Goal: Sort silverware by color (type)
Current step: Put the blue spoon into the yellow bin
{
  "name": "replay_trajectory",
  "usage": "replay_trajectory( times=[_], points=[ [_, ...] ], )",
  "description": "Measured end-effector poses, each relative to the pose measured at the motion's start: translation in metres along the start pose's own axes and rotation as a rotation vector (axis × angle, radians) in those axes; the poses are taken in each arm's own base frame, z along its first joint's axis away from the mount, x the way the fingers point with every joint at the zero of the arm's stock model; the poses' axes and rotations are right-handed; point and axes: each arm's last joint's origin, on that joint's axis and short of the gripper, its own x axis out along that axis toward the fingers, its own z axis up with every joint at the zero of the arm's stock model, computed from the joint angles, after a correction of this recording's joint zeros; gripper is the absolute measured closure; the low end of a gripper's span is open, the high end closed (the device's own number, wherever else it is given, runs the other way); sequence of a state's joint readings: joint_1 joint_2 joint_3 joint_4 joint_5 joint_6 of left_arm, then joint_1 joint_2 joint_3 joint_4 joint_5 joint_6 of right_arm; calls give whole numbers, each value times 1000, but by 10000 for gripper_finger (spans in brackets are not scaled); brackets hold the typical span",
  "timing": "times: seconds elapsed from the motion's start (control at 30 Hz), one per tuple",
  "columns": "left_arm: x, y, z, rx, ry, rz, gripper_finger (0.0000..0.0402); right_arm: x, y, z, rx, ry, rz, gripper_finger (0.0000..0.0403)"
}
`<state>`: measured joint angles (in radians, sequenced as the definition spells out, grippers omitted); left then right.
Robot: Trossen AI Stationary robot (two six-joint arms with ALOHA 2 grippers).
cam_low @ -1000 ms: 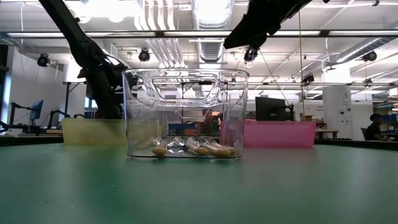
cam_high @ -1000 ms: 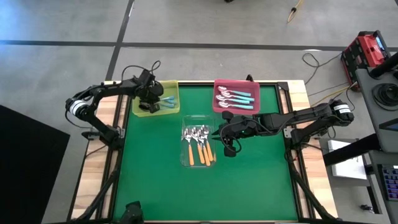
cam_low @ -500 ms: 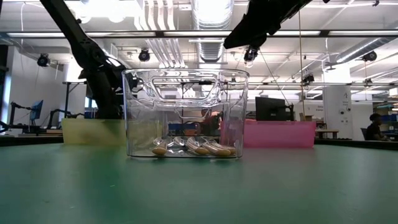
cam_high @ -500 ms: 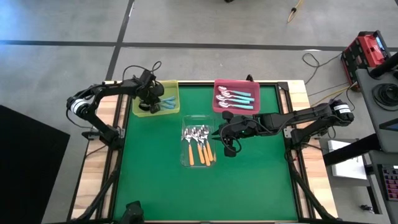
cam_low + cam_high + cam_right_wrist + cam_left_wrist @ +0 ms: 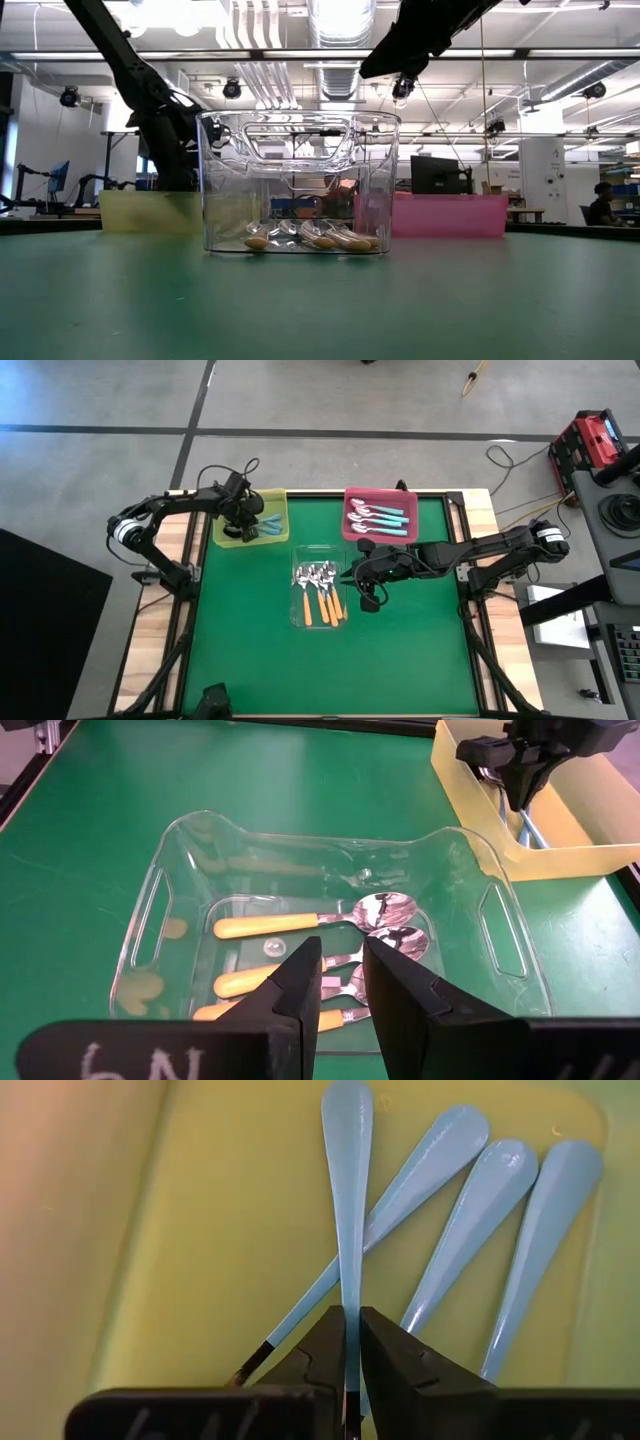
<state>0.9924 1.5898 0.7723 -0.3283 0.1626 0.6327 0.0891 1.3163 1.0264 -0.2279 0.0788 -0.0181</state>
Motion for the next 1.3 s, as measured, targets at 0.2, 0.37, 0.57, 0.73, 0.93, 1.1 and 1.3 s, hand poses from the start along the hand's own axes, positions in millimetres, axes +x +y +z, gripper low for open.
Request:
replay_trajectory(
  times=[0.2,0.37,0.57,0.73,0.93,1.1,1.3],
  points=[
    [-1,1,1,-4,-16,12,361,0,0,0,0,0,0,335],
    [-5,1,3,-3,-26,34,337,0,0,0,0,0,0,335],
    [-13,1,4,-4,-46,55,327,0,0,0,-6,0,0,335],
    [-17,1,5,-38,-62,53,326,0,-2,0,-19,0,-7,335],
    [-17,0,4,-171,-38,56,326,1,-15,0,-24,-3,-43,335],
    [-19,-2,-1,-281,38,58,332,1,-37,-1,-44,4,-102,335],
    [-23,-1,4,-323,34,68,366,-3,-78,-4,-16,-3,-217,335]
  ],
)
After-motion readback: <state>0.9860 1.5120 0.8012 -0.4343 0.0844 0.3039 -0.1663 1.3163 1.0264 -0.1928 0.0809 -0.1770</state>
